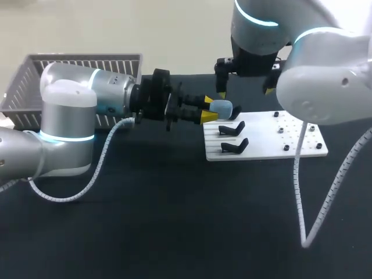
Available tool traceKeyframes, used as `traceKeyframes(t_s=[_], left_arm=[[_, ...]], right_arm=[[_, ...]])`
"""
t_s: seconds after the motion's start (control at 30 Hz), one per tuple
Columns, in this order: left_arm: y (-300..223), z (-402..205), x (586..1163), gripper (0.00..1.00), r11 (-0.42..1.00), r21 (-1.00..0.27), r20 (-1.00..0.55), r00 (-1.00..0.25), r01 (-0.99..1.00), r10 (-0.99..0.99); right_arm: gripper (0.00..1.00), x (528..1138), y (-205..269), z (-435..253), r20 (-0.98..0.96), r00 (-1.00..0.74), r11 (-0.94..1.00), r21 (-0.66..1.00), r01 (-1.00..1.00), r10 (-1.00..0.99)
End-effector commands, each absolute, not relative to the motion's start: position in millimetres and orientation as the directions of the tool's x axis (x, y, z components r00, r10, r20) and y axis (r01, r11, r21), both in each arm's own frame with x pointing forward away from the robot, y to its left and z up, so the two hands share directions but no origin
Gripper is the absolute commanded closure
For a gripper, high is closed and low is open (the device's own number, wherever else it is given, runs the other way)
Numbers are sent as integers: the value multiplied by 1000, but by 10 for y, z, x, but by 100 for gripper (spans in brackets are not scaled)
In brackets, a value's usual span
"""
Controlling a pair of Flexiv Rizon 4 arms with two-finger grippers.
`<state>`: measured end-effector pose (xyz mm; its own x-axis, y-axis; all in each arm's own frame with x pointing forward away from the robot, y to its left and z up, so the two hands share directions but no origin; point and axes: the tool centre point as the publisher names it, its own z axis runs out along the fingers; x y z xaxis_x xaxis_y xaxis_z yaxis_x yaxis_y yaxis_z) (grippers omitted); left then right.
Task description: Pick up each earbud case from the left stands, insert the matching earbuds, close the lid, and place the case in the box.
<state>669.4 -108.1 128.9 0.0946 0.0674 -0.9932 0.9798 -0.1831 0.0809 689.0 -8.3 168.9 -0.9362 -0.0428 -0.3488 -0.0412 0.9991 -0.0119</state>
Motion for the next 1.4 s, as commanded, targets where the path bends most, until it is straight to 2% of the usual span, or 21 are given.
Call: traceKeyframes(t_s=[0.03,0.3,0.5,0.83,1.1,1.4], left_arm=[[-1081,1284,6687,100,-180,83,-993,97,980,66],[-1081,1284,6687,100,-180,83,-993,97,980,66],[-1081,1284,6687,100,-180,83,-993,97,980,66],[-1044,1293,6650,100,-164,60,-995,71,985,66],[-792,1528,6574,100,-18,13,-997,15,1000,77],[-148,1927,6547,100,184,100,-987,73,978,145]], right_arm=[[0,6815,-215,1840,-438,-899,1000,17,-13,-4],[0,6579,-468,2417,-561,-825,989,74,-127,-64],[0,6296,-563,2557,-538,-834,972,106,-211,-123],[0,6018,-655,2409,-434,-855,927,104,-361,-285],[0,5982,-675,2383,-415,-855,915,110,-388,-312],[0,5982,-675,2383,-415,-855,915,110,-388,-312]])
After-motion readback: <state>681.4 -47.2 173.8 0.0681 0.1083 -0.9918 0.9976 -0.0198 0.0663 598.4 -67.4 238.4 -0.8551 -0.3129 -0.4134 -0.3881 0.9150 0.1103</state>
